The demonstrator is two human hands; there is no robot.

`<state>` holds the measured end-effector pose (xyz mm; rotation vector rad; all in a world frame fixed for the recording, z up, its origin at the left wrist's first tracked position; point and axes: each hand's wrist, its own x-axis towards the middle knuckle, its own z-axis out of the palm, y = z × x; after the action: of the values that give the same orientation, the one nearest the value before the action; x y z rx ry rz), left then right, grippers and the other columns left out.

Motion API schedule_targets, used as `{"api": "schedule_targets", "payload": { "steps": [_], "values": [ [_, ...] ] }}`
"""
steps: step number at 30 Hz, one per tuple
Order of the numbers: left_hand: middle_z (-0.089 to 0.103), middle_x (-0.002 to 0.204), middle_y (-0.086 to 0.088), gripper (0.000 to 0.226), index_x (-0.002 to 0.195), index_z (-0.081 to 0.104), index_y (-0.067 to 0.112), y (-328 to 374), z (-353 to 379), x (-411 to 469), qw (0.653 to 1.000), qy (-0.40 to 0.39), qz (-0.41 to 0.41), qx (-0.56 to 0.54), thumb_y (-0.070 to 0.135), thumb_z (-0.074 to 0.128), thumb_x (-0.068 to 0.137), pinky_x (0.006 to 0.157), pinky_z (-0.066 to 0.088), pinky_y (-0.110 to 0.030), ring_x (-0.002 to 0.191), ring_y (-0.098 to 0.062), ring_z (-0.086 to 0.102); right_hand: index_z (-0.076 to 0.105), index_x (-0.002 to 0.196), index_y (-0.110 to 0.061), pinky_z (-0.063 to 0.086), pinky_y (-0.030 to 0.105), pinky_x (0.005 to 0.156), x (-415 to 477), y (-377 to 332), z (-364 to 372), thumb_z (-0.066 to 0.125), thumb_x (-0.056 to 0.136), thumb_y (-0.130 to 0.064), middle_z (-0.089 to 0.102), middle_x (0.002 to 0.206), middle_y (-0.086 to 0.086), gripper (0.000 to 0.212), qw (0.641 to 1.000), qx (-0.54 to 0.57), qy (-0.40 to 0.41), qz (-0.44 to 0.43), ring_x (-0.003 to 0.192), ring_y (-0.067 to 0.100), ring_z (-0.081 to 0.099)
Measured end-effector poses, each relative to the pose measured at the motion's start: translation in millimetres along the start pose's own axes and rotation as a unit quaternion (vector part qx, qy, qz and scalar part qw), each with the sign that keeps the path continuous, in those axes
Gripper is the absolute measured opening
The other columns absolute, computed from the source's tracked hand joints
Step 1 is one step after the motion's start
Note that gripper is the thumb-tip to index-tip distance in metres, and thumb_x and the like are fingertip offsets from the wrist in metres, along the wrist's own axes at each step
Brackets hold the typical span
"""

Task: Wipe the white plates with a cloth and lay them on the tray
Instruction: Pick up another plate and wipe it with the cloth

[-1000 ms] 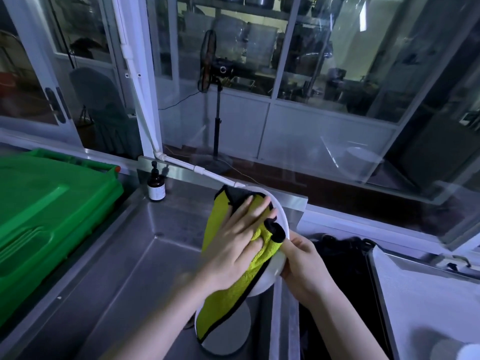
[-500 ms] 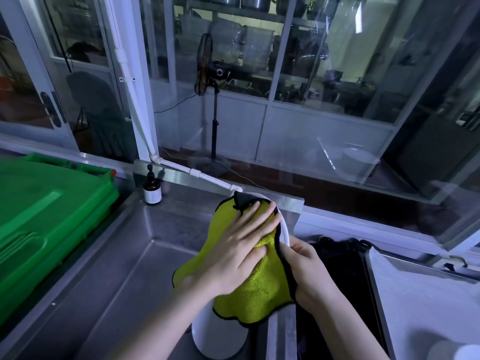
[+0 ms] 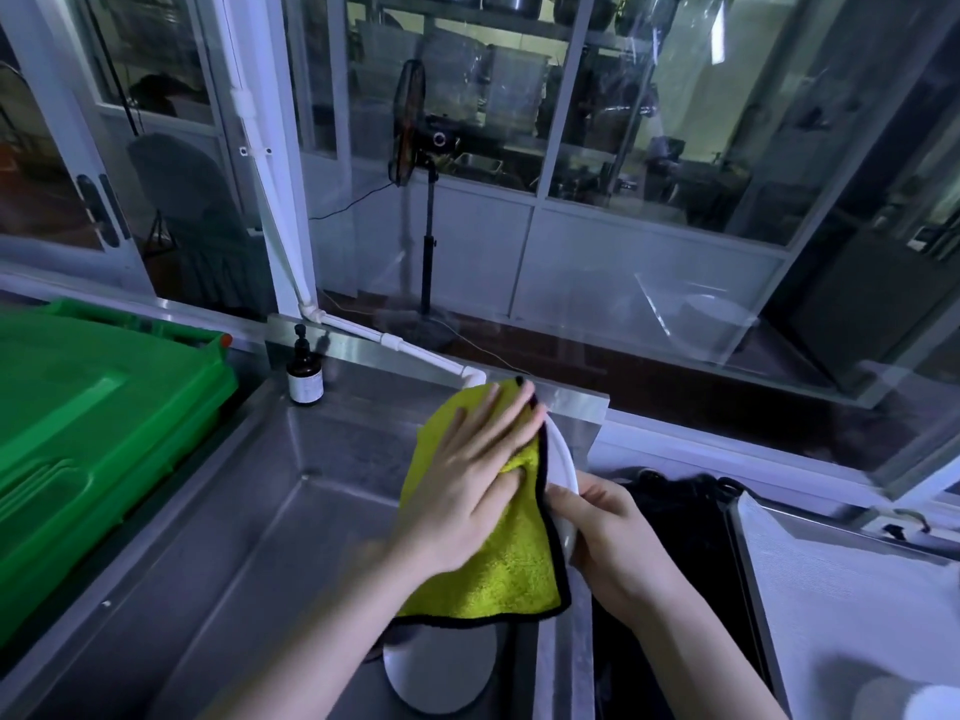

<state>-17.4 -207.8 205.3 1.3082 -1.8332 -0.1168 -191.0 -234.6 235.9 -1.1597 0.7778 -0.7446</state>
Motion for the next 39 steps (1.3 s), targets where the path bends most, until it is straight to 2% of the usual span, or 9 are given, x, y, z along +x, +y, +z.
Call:
{"api": "schedule_targets", "payload": {
  "steps": [3, 6, 11, 16, 22, 25, 27, 32, 39],
  "values": [
    [0.012, 0.165, 0.013, 0.057, 0.155, 0.025, 0.026, -7.8, -4.8, 5.1, 1.0, -0.015, 0.008, -0.01, 0.017, 0.039, 0.101, 0.124, 0.007, -0.045, 0.153, -0.015, 0.004, 0.076, 0.092, 0.0, 0.052, 0.038, 0.071, 1.2, -2.0, 3.5, 0.075, 0.084, -0.023, 0.071, 0.091, 0.026, 0.024, 1.0, 0.005, -0.002, -0.004, 0.081, 0.033, 0.066],
    [0.02, 0.163, 0.003, 0.059, 0.153, 0.029, 0.018, -22.4, -7.3, 4.5, 0.998, 0.037, -0.028, -0.04, 0.003, 0.044, 0.097, 0.122, 0.017, -0.05, 0.152, -0.018, 0.012, 0.074, 0.103, 0.003, 0.058, 0.038, 0.076, 0.6, -5.9, -2.7, 0.074, 0.085, -0.021, 0.072, 0.104, 0.029, 0.03, 1.0, 0.026, -0.014, -0.005, 0.09, 0.035, 0.071],
    [0.013, 0.163, 0.013, 0.058, 0.152, 0.021, 0.028, -38.8, -4.4, -13.7, 0.969, 0.096, -0.158, -0.162, 0.013, 0.036, 0.098, 0.125, 0.01, -0.041, 0.152, -0.007, 0.006, 0.074, 0.105, 0.003, 0.06, 0.038, 0.077, 2.6, -15.1, -15.3, 0.066, 0.084, -0.02, 0.071, 0.111, 0.028, 0.032, 0.994, 0.107, 0.006, -0.011, 0.095, 0.034, 0.072],
    [0.01, 0.164, 0.014, 0.056, 0.153, 0.021, 0.023, -18.9, 17.0, -34.8, 0.956, 0.175, -0.175, -0.161, 0.014, 0.034, 0.1, 0.124, 0.009, -0.044, 0.153, -0.012, 0.002, 0.067, 0.122, -0.001, 0.058, 0.038, 0.087, 15.8, -22.7, -9.7, 0.06, 0.089, -0.027, 0.07, 0.121, 0.018, 0.042, 0.982, 0.175, 0.059, -0.028, 0.11, 0.028, 0.069],
    [0.013, 0.165, 0.006, 0.054, 0.158, 0.017, 0.02, 21.7, 41.5, -33.4, 0.992, 0.094, -0.069, 0.042, 0.031, 0.027, 0.105, 0.122, 0.011, -0.042, 0.153, -0.023, 0.006, 0.056, 0.133, 0.005, 0.048, 0.047, 0.104, 28.6, -12.9, 22.0, 0.059, 0.09, -0.027, 0.064, 0.127, 0.027, 0.053, 0.957, 0.273, 0.096, 0.018, 0.119, 0.038, 0.063],
    [0.014, 0.165, 0.004, 0.054, 0.155, 0.023, 0.014, 13.8, 31.0, -32.4, 0.996, 0.066, -0.056, 0.015, 0.025, 0.033, 0.103, 0.123, 0.013, -0.032, 0.153, -0.02, 0.01, 0.057, 0.131, 0.005, 0.055, 0.041, 0.094, 29.4, -15.9, 18.1, 0.057, 0.092, -0.025, 0.067, 0.123, 0.024, 0.049, 0.956, 0.27, 0.117, 0.015, 0.113, 0.033, 0.067],
    [0.014, 0.164, 0.003, 0.053, 0.153, 0.024, 0.014, 6.0, 23.2, -33.2, 0.992, 0.077, -0.094, -0.035, 0.017, 0.037, 0.102, 0.124, 0.014, -0.036, 0.153, -0.018, 0.01, 0.06, 0.126, 0.001, 0.059, 0.036, 0.083, 29.7, -21.2, 10.1, 0.057, 0.094, -0.024, 0.072, 0.118, 0.017, 0.041, 0.953, 0.272, 0.136, -0.005, 0.106, 0.026, 0.071],
    [0.01, 0.164, 0.012, 0.056, 0.154, 0.02, 0.018, 7.8, 23.9, -34.6, 0.988, 0.091, -0.113, -0.055, 0.016, 0.036, 0.1, 0.123, 0.011, -0.033, 0.153, -0.015, 0.007, 0.063, 0.12, -0.004, 0.061, 0.034, 0.08, 30.4, -25.5, 7.8, 0.057, 0.096, -0.023, 0.073, 0.116, 0.014, 0.032, 0.948, 0.275, 0.157, -0.032, 0.101, 0.023, 0.073],
    [0.011, 0.165, 0.008, 0.056, 0.157, 0.022, 0.019, 17.8, 31.5, -23.6, 0.997, -0.005, -0.002, 0.077, 0.027, 0.035, 0.103, 0.122, 0.017, -0.041, 0.152, -0.016, 0.011, 0.06, 0.128, 0.006, 0.048, 0.047, 0.103, 26.5, -2.3, 20.6, 0.06, 0.091, -0.021, 0.067, 0.122, 0.026, 0.045, 0.943, 0.281, 0.174, 0.018, 0.113, 0.036, 0.067]
  ]
}}
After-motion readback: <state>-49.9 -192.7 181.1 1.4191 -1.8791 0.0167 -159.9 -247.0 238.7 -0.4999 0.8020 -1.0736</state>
